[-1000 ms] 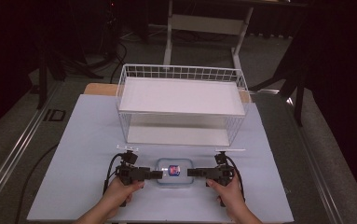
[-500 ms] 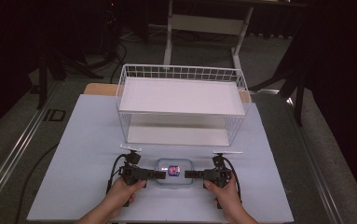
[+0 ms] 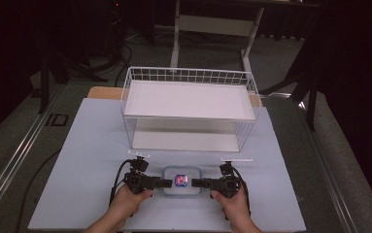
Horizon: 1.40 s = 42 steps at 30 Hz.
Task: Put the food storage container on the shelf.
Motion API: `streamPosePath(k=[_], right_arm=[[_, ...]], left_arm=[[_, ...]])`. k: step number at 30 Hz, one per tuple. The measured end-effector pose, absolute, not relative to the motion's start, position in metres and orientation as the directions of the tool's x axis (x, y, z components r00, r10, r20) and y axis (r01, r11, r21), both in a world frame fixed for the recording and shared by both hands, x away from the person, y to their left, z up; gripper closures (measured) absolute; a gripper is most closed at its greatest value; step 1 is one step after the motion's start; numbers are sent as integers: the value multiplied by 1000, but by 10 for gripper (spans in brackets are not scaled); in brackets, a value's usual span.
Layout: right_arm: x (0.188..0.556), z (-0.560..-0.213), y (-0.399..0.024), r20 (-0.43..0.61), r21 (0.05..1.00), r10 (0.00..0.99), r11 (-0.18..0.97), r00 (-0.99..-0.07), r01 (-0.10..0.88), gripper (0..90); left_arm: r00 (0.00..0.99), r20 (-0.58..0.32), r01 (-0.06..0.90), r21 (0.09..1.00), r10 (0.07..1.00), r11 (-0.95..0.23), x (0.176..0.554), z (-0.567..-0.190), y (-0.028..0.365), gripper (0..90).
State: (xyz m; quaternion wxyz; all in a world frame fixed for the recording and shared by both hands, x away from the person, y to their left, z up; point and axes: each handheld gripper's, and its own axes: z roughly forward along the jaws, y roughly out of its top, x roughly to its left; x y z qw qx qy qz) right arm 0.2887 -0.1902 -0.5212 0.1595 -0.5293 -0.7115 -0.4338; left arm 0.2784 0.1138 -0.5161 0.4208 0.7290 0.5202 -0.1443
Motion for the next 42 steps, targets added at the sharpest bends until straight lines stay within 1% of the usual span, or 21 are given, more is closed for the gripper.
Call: streamPosePath(k=[2,3,6,11,18,22,26,29,35,40,42], right_arm=[[286,-518,-189,664,470,625,76,-410,879,459],[286,-517,-189,666,469,626,73,-406,880,461],[285,-515,-188,650,485,630,85,-424,870,461],[286,-507,-186,617,520,645,96,-451,849,459],[303,-487,-187,592,579,645,76,-483,812,459],[311,-482,-189,598,591,641,54,-482,805,459],[327,-477,-193,597,613,643,20,-480,790,453],[336,-478,-194,593,619,650,10,-475,786,453],[349,-482,-195,575,635,661,10,-482,772,452],[359,-491,-193,571,635,670,6,-474,773,451],[363,-496,-193,581,631,668,-9,-465,776,450]], left_arm=[[430,-635,869,483,641,-105,274,-514,114,497],[435,-625,865,489,647,-109,273,-514,113,503],[447,-603,857,500,661,-124,270,-511,112,504],[455,-597,848,518,661,-116,274,-505,111,504],[484,-570,816,569,664,-106,293,-485,110,505],[498,-554,800,590,667,-107,304,-476,108,506],[513,-533,783,611,673,-113,322,-470,103,507],[514,-535,783,613,671,-111,333,-471,102,506],[544,-524,754,647,655,-109,346,-483,102,506],[527,-542,762,642,655,-82,355,-496,104,506],[531,-531,758,646,661,-89,357,-499,103,506]])
